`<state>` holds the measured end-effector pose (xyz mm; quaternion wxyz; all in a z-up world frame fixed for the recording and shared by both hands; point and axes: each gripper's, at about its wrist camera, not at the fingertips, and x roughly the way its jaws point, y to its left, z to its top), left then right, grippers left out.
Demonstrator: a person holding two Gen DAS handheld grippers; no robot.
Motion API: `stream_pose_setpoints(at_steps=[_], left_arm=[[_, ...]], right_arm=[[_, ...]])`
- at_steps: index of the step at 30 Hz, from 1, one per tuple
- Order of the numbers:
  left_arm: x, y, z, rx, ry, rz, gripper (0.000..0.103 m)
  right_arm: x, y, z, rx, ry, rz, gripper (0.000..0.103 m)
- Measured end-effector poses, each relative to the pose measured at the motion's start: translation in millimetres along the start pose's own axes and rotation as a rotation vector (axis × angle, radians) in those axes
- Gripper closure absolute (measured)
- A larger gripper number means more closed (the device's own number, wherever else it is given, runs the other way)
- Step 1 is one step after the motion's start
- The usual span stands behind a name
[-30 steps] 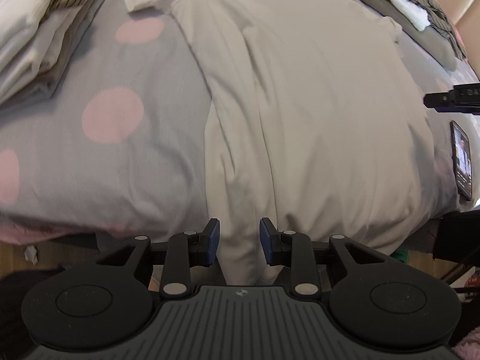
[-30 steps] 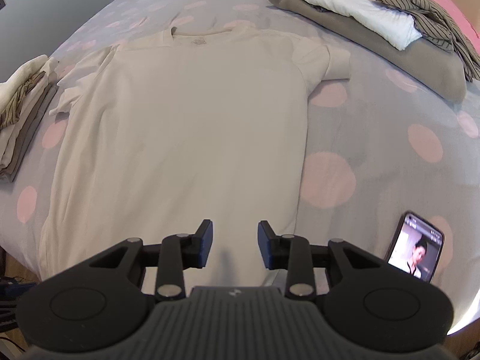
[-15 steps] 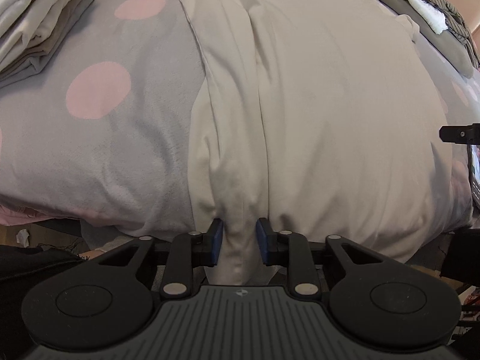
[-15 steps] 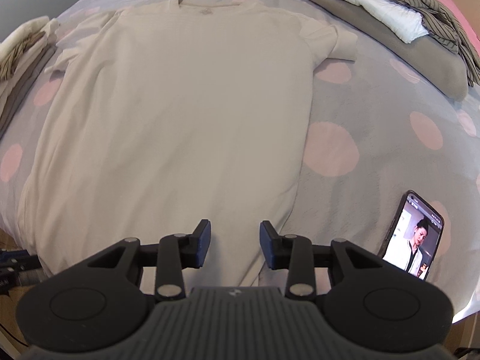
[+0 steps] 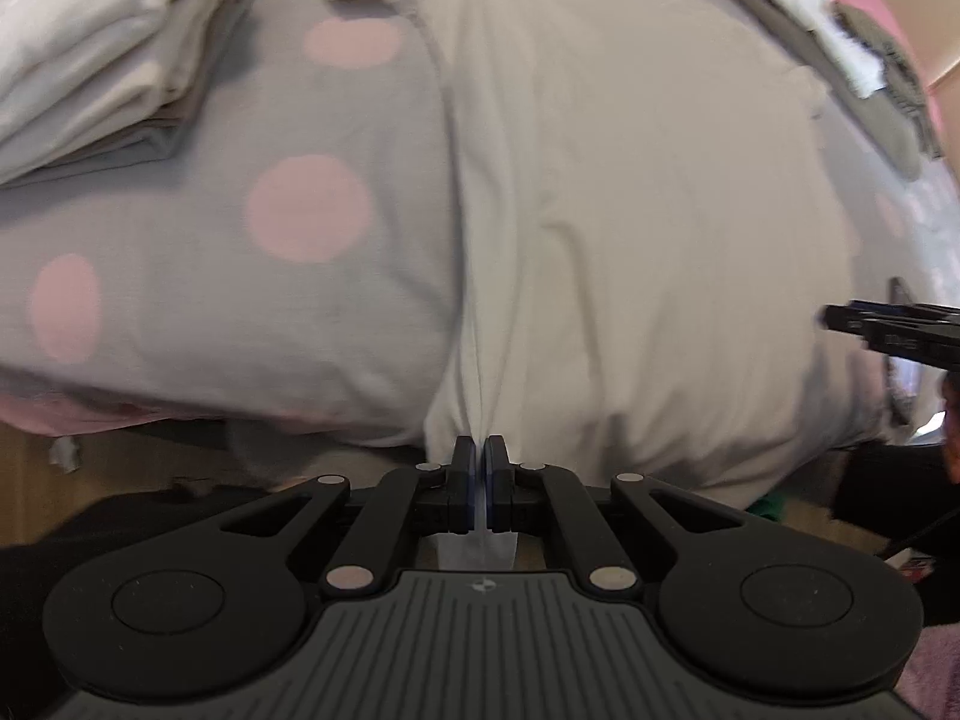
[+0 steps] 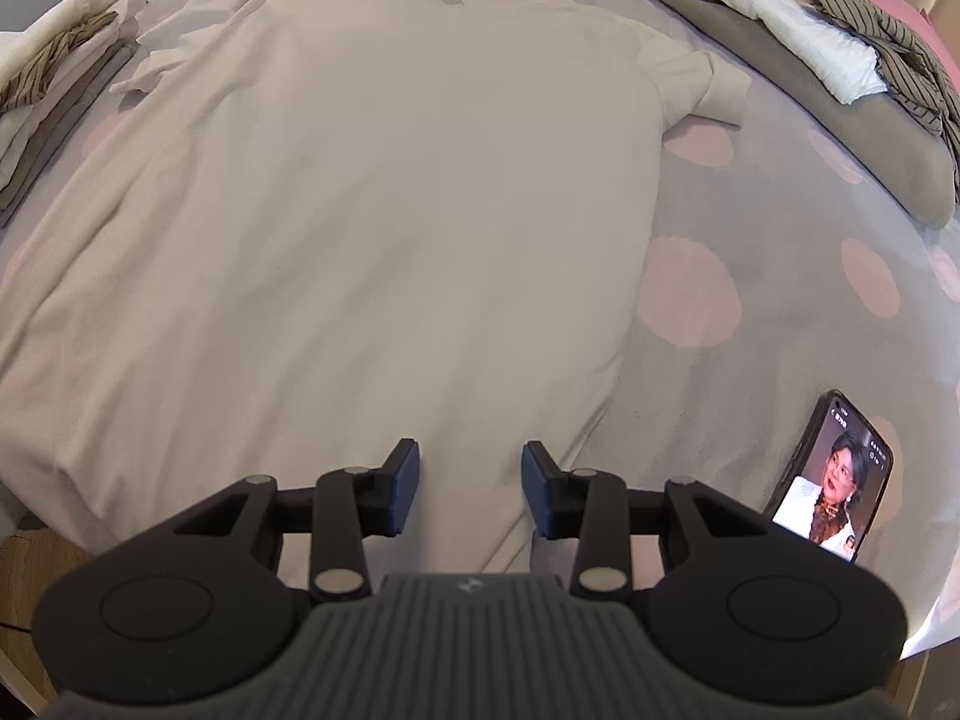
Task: Fold clothes
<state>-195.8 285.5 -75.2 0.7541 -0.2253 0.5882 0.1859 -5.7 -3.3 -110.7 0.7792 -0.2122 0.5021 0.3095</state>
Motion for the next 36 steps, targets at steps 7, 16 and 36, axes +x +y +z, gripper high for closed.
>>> stream_pose_setpoints(at_steps=[7,16,36], left_arm=[[38.3,44.9,13.7,-0.106,0.071,0.021,0.102],[57.7,52.9,18.5,-0.075,0.052,0.035,0.102],[51.3,49.4,-22.4,-0.053,0.023,0.032,0.102]], right_arm=[[-1.1,-6.1,-4.3,0.004,0.032,0.013,0.062],[-8.7,-26.4,-32.1,0.029,0.12,0.049,0.07],[1.8,-17.4,-68.0,-0.01,0.229,0.107,0.102]])
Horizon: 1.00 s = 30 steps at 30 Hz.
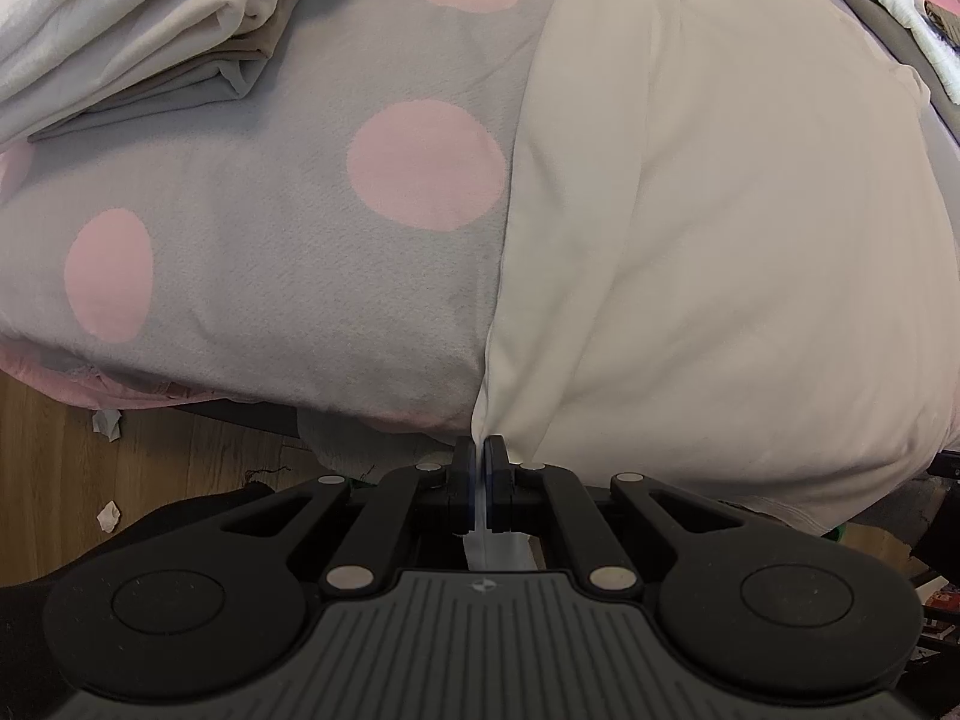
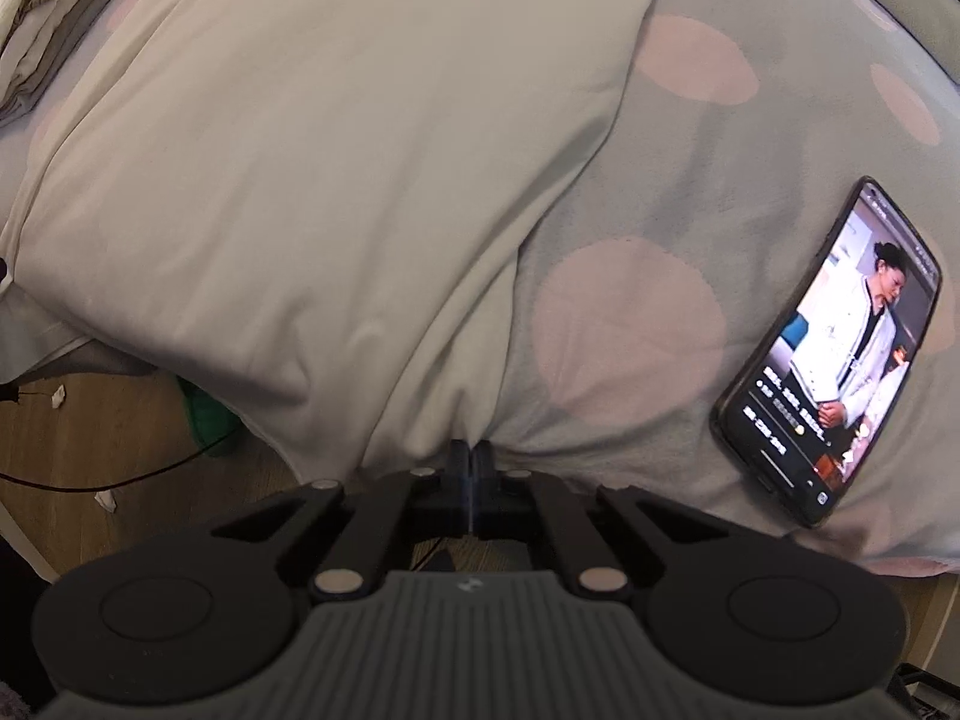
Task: Fold clothes
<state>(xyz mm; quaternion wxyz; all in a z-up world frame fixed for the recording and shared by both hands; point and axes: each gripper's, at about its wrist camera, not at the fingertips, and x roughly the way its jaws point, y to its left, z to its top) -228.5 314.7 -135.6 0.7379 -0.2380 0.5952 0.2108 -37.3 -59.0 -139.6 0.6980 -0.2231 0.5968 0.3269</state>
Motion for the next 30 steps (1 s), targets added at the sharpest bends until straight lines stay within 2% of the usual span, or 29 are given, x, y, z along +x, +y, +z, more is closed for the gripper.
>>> stream_pose_setpoints(at_steps=[6,10,16,23,26,29,30], left_arm=[[-25.6,-2.6,-1.3,0.025,0.004,-0.075,0.102],[-45.4,4.1,-1.5,0.046,0.001,-0.123,0.102],[-63.8,3.4,3.2,0.042,0.03,-0.062,0.103],[-41.8,5.8,8.5,0.045,0.073,0.032,0.103],[-39.4,4.9,10.2,0.041,0.115,0.047,0.101],[-41.6,4.3,9.9,0.031,0.132,0.076,0.1],[-42.8,5.3,10.4,0.017,0.133,0.073,0.097]], right_arm=[[-47.9,-1.4,1.0,-0.008,0.002,0.01,0.103],[-80.4,-7.0,-3.0,-0.053,-0.004,-0.071,0.103],[-82.6,-39.3,-15.7,-0.053,0.053,-0.165,0.103],[-38.9,-33.6,-10.3,-0.04,0.109,-0.169,0.103],[-40.7,-35.0,-7.7,-0.024,0.112,-0.148,0.102],[-47.6,-36.1,-2.8,-0.006,0.099,-0.128,0.097],[-50.0,-36.4,-1.1,0.0,0.094,-0.121,0.097]])
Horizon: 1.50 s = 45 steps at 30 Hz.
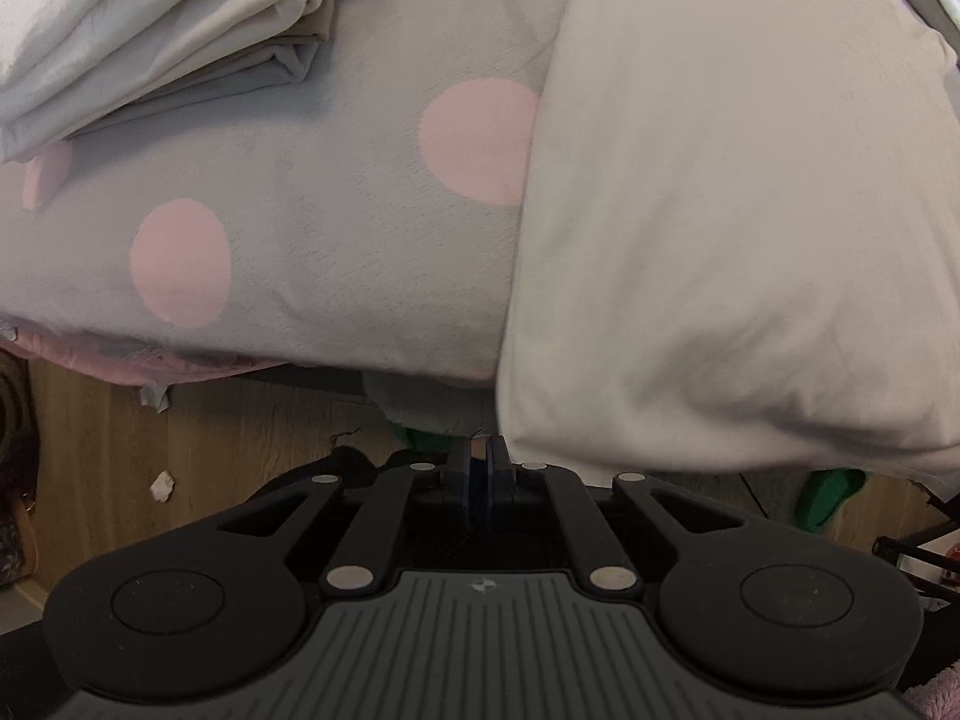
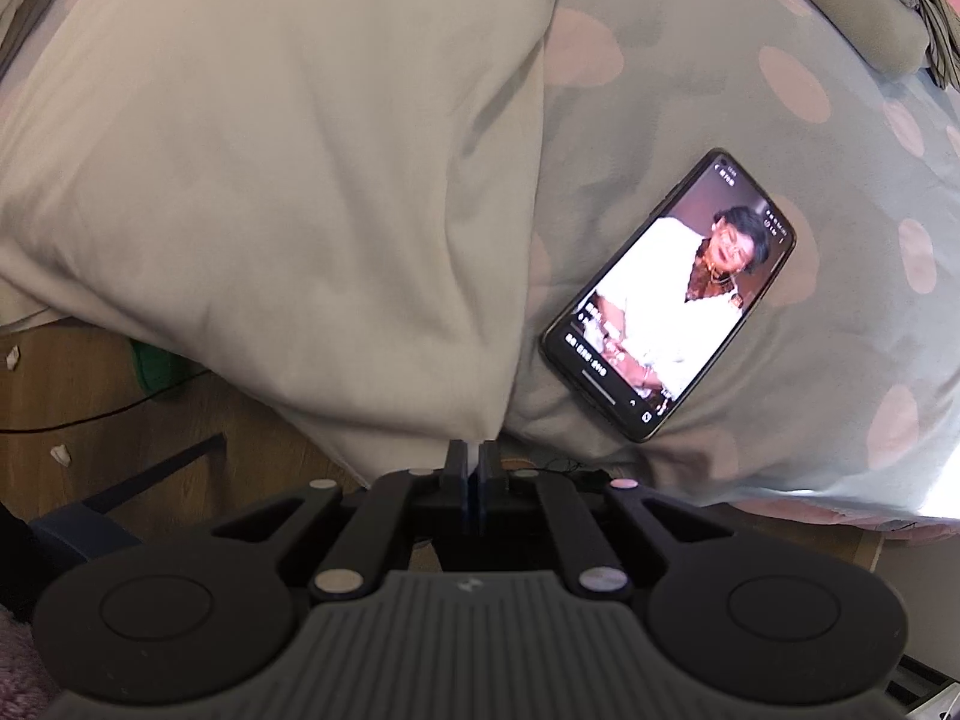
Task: Fold clothes
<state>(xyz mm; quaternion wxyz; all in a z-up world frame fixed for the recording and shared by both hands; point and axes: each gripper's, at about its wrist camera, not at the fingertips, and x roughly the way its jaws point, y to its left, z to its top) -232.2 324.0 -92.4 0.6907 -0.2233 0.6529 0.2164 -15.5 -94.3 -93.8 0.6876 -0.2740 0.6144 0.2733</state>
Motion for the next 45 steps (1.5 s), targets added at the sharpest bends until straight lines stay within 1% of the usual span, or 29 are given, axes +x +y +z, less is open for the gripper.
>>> stream_pose_setpoints(at_steps=[1,3,6,12,18,19,20,21,22,25,28,31,35,40,42,43,45], left_arm=[[-3.7,-0.1,1.1,-0.008,-0.009,-0.011,0.093],[-13.5,-1.7,3.9,-0.02,-0.038,-0.041,0.091],[-28.1,-12.5,15.8,-0.006,-0.077,-0.083,0.088],[-56.0,-62.7,56.1,0.085,-0.157,-0.094,0.088],[-63.4,-111.4,103.7,0.165,-0.233,-0.115,0.088],[-62.1,-117.2,111.8,0.179,-0.246,-0.121,0.088],[-60.5,-123.2,119.1,0.19,-0.258,-0.127,0.088],[-58.3,-129.5,126.9,0.199,-0.267,-0.133,0.088],[-56.1,-136.2,134.7,0.206,-0.274,-0.137,0.088],[-45.9,-151.6,155.5,0.223,-0.296,-0.142,0.088],[-36.0,-164.9,171.6,0.223,-0.306,-0.121,0.088],[-26.4,-174.8,186.3,0.22,-0.292,-0.088,0.088],[-14.0,-182.2,201.5,0.199,-0.282,-0.063,0.088],[-1.1,-182.3,214.6,0.147,-0.247,-0.044,0.088],[4.2,-181.0,218.0,0.124,-0.226,-0.039,0.088],[6.6,-180.5,219.3,0.112,-0.215,-0.04,0.088],[10.3,-181.7,220.5,0.106,-0.199,-0.044,0.088]], right_arm=[[-4.2,-0.9,2.5,0.008,-0.01,0.006,0.097],[-14.1,-3.1,9.8,0.02,-0.042,0.012,0.097],[-27.7,-12.6,30.4,0.055,-0.105,0.019,0.097],[-46.4,-46.7,86.6,0.173,-0.231,0.013,0.096],[-43.9,-84.9,135.2,0.259,-0.317,0.01,0.096],[-40.9,-90.4,142.8,0.263,-0.331,0.008,0.095],[-39.3,-94.3,150.7,0.258,-0.345,0.003,0.091],[-37.1,-96.8,157.9,0.249,-0.356,-0.008,0.088],[-30.1,-103.2,167.4,0.238,-0.368,-0.024,0.081],[-17.5,-113.5,189.6,0.176,-0.399,-0.051,0.08],[-1.1,-124.3,210.2,0.081,-0.426,-0.094,0.078],[19.2,-137.9,231.1,0.032,-0.427,-0.125,0.076],[38.8,-146.9,250.5,-0.016,-0.445,-0.121,0.073],[54.6,-142.2,266.9,-0.153,-0.476,-0.145,0.065],[57.8,-140.6,271.6,-0.197,-0.496,-0.148,0.065],[59.4,-140.3,274.1,-0.204,-0.508,-0.136,0.065],[64.0,-135.7,279.4,-0.236,-0.515,-0.135,0.065]])
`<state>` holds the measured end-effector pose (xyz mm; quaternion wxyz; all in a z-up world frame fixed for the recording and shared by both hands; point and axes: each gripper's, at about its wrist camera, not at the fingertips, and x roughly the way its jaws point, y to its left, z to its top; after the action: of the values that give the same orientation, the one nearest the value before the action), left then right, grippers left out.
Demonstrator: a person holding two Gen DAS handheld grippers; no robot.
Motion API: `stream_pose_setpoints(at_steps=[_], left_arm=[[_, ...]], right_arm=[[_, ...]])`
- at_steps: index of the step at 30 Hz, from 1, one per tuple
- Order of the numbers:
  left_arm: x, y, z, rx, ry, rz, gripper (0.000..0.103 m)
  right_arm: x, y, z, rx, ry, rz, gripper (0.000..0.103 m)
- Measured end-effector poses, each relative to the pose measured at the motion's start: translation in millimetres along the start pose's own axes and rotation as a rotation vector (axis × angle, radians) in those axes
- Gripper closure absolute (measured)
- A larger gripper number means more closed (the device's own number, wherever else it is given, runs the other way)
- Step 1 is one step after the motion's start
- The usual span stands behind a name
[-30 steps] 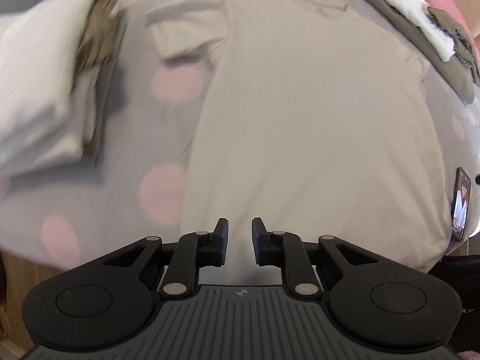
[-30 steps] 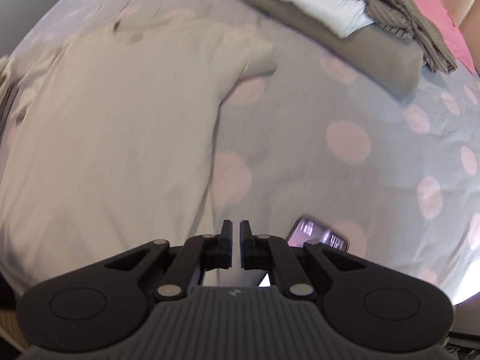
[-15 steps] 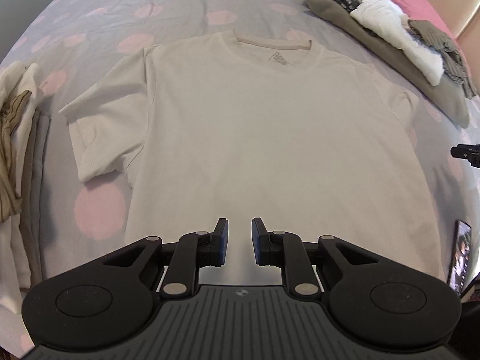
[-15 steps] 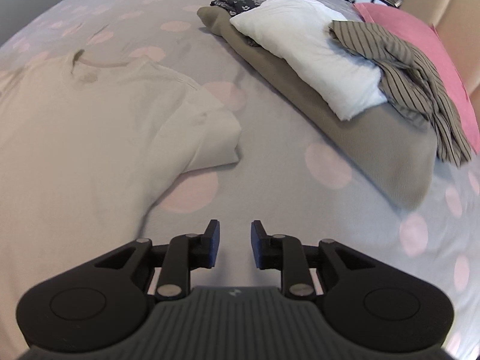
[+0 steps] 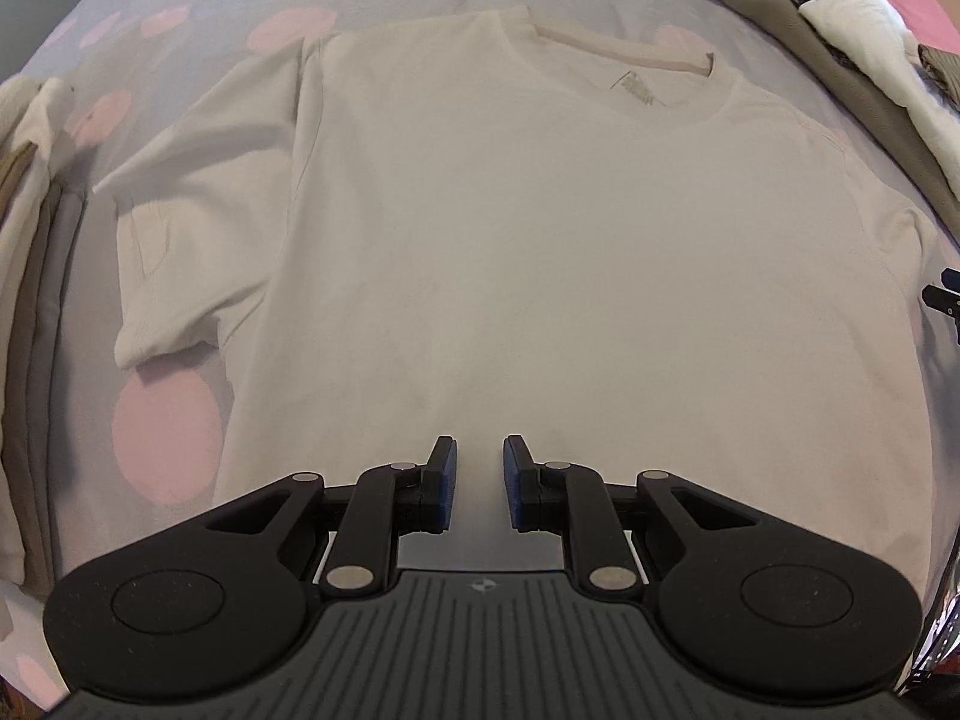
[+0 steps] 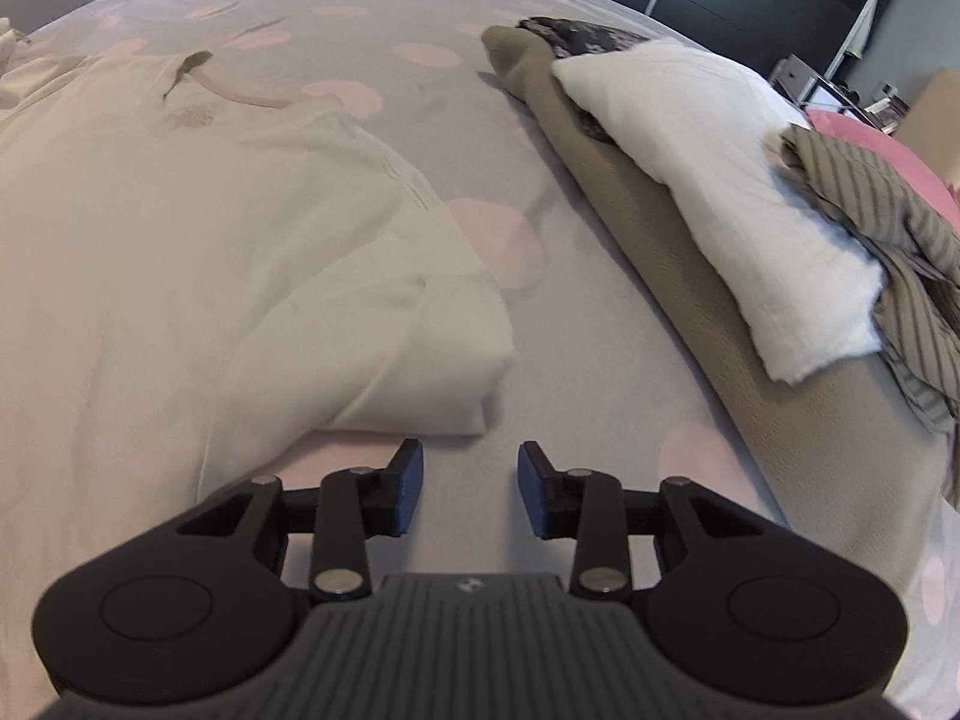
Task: Fold clothes
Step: 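Open both grippers and lift them off the straightened T-shirt, then grasp the sleeve with the right gripper and fold it toward the shirt middle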
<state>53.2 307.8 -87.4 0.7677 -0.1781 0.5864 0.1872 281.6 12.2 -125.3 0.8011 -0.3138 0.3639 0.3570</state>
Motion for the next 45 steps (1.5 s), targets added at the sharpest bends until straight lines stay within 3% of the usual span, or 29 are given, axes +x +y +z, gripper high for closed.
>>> stream_pose_setpoints(at_steps=[4,5,6,13,20,28,29,30,32,38,45], left_arm=[[2.0,-6.2,-2.4,0.026,0.009,-0.006,0.088],[1.7,-7.8,-3.4,0.035,0.008,-0.008,0.088],[1.3,-9.0,-4.4,0.042,0.007,-0.009,0.088],[-4.8,-9.5,-9.4,0.043,-0.008,-0.014,0.088],[-15.2,-10.9,-14.2,0.058,-0.031,-0.03,0.088],[-15.9,-10.4,-9.9,0.059,-0.036,-0.012,0.088],[-16.6,-9.8,-9.8,0.057,-0.036,-0.013,0.088],[-17.4,-9.0,-9.9,0.056,-0.036,-0.014,0.088],[-19.0,-7.8,-10.7,0.055,-0.036,-0.015,0.088],[-22.2,-7.0,-12.7,0.056,-0.039,-0.02,0.088],[-22.0,-5.3,-13.8,0.053,-0.035,-0.017,0.088]], right_arm=[[8.2,10.6,6.7,-0.058,-0.033,-0.022,0.068],[7.5,11.2,9.2,-0.052,-0.038,-0.014,0.091],[5.5,10.9,12.5,-0.041,-0.037,0.001,0.101],[-32.7,13.3,47.5,0.096,-0.132,0.177,0.101],[-45.6,73.3,85.6,0.087,-0.152,0.348,0.101],[-39.5,126.9,97.8,0.007,-0.066,0.413,0.094],[-41.9,128.1,97.4,0.002,-0.061,0.422,0.081],[-46.0,126.7,96.3,0.0,-0.067,0.429,0.075],[-55.6,119.5,94.8,0.004,-0.101,0.426,0.073],[-46.0,80.6,91.2,0.166,-0.07,0.357,0.073],[-10.3,51.9,68.8,0.347,0.075,0.332,0.068]])
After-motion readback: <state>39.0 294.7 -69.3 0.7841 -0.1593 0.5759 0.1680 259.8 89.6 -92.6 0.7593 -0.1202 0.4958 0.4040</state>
